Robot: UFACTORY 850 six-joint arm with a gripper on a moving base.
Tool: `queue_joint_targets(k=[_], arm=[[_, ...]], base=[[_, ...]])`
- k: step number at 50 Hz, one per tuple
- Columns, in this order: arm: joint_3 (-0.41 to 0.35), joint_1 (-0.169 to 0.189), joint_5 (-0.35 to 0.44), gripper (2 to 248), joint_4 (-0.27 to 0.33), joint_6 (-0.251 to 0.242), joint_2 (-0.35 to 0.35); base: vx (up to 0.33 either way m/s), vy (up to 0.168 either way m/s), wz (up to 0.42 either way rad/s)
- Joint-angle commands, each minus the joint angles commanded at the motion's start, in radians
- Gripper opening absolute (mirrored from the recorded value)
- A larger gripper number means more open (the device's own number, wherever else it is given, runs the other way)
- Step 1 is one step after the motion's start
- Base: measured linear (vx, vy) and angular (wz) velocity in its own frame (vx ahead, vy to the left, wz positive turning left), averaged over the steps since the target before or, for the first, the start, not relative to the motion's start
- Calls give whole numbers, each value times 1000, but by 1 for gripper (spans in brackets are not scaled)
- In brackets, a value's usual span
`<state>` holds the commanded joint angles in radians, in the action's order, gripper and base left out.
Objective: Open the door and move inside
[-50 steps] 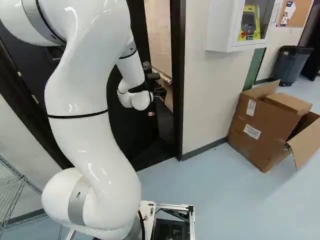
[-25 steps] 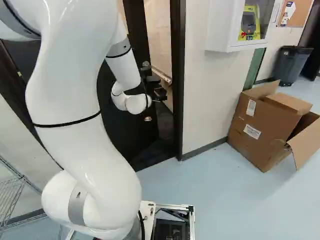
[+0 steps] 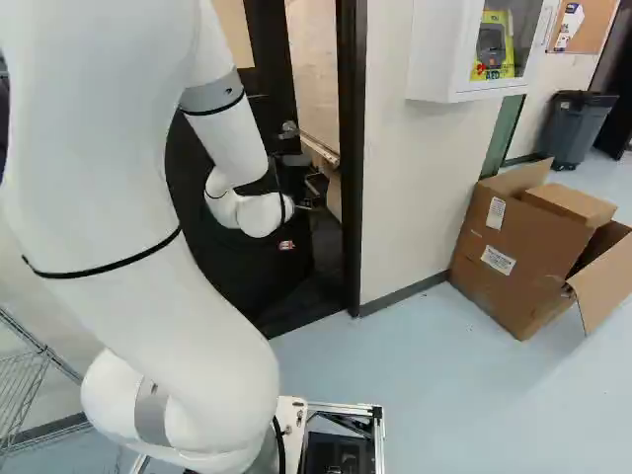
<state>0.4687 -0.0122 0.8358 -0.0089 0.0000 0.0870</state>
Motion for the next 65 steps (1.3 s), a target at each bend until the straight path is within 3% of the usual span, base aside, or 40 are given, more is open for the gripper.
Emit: queue_joint_targets(k=[45, 65], arm=[[-238, -21, 0, 247, 0, 0, -239], [-257, -22, 0, 247, 0, 0, -260]], base=[[0, 0, 0], [0, 0, 0]])
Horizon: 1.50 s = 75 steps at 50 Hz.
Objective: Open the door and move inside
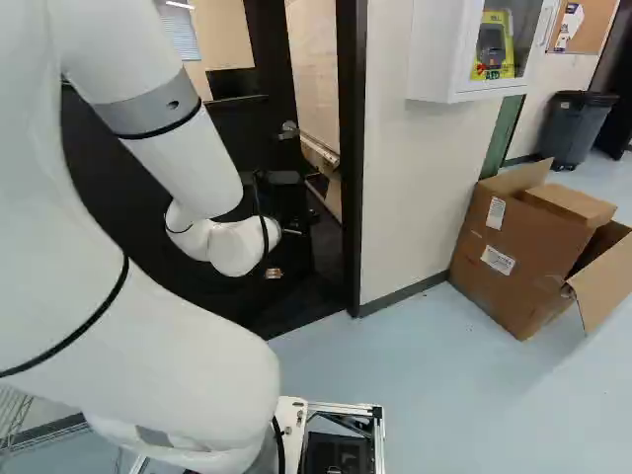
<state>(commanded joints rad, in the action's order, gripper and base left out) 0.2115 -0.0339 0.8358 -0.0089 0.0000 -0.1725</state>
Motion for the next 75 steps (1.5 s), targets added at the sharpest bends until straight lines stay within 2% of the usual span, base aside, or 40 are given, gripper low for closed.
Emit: queue_joint_targets(k=[28, 75], arm=[[0, 0, 0, 247, 0, 0, 0], [0, 0, 0, 247, 0, 0, 0]], base=[[-6, 2, 9], [70, 43, 158]])
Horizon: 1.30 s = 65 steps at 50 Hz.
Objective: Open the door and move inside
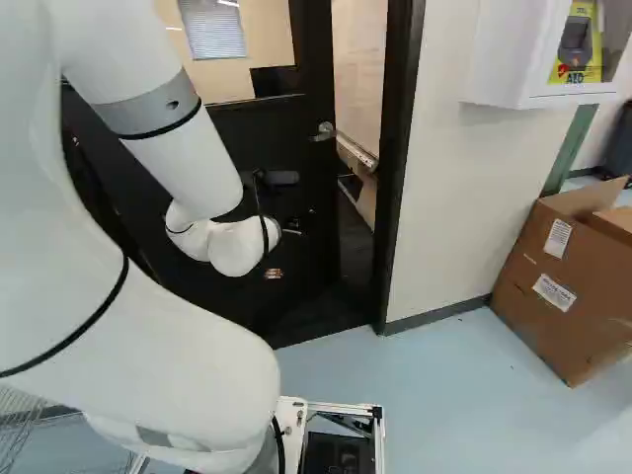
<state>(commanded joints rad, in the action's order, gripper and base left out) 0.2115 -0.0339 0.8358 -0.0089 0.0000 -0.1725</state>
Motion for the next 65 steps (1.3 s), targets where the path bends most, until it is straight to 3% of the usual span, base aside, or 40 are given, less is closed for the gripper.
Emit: queue_joint_targets(k=[37, 65], arm=[[0, 0, 0, 247, 0, 0, 0], [0, 0, 0, 247, 0, 0, 0]], base=[[109, 84, 143], [68, 13, 13]])
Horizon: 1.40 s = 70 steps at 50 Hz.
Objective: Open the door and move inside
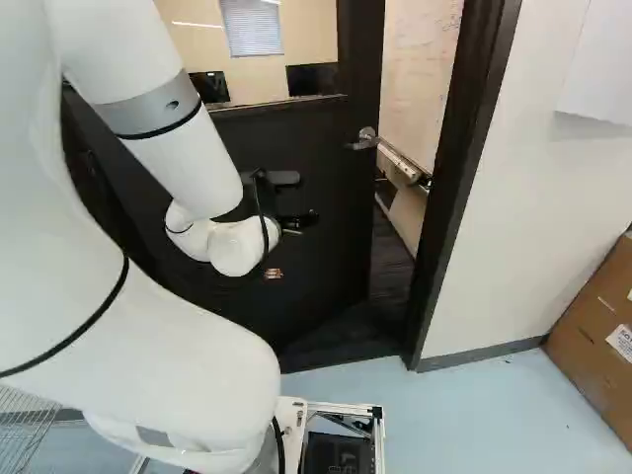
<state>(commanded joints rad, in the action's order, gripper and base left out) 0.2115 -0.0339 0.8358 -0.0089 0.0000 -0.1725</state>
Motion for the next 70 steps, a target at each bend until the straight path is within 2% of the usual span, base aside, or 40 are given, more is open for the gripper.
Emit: queue_joint_targets(k=[50, 70], arm=[[0, 0, 0, 247, -2, 0, 0], [31, -12, 0, 247, -99, 0, 34]], base=[[26, 1, -1], [0, 0, 0]])
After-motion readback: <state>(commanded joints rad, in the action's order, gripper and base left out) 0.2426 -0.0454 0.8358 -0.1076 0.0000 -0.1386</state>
